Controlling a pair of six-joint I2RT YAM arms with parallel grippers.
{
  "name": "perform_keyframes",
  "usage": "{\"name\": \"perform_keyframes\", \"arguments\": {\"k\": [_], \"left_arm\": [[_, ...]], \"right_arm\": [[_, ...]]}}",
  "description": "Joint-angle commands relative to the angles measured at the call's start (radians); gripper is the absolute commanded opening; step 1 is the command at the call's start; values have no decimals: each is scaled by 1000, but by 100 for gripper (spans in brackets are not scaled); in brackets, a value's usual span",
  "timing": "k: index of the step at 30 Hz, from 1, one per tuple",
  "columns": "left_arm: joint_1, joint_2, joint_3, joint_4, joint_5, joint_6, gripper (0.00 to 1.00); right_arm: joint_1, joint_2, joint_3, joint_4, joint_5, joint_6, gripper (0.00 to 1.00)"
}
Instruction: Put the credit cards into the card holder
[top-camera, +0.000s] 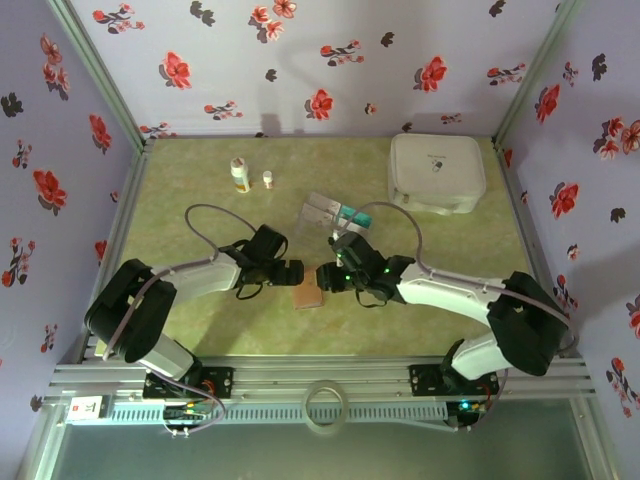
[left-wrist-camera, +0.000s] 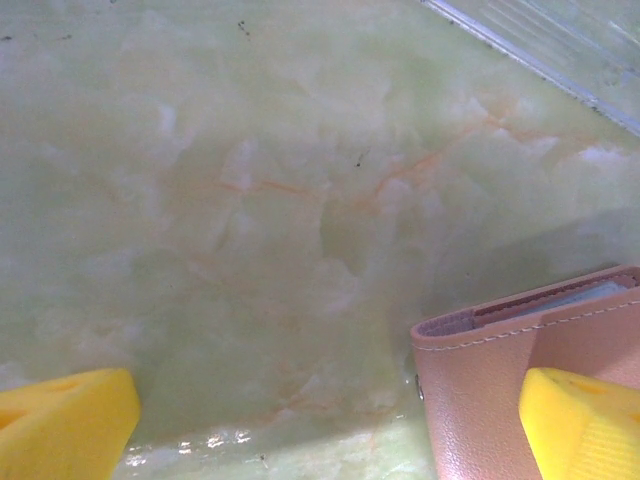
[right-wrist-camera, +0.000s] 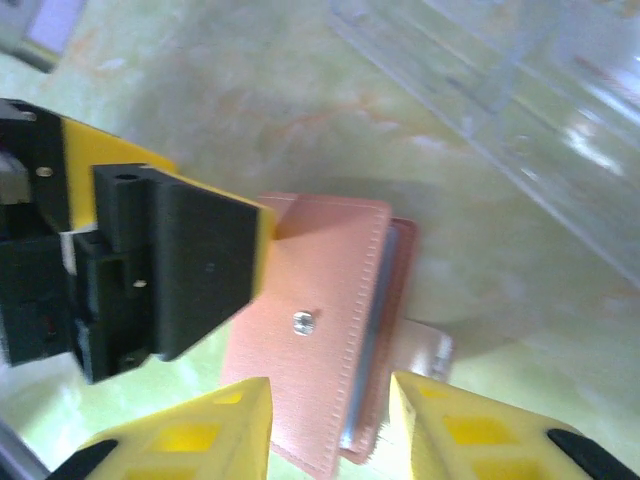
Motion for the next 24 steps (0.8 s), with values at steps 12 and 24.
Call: {"name": "perform_keyframes", "arguments": {"k": [12, 24], "left_arm": [[-43, 96, -2, -86, -193, 38, 100], [-46, 108, -7, -78, -193, 37, 100]], "right_arm": [[-35, 108, 84, -160, 89, -64, 36], [-38, 138, 104, -151, 78, -75, 21]]}}
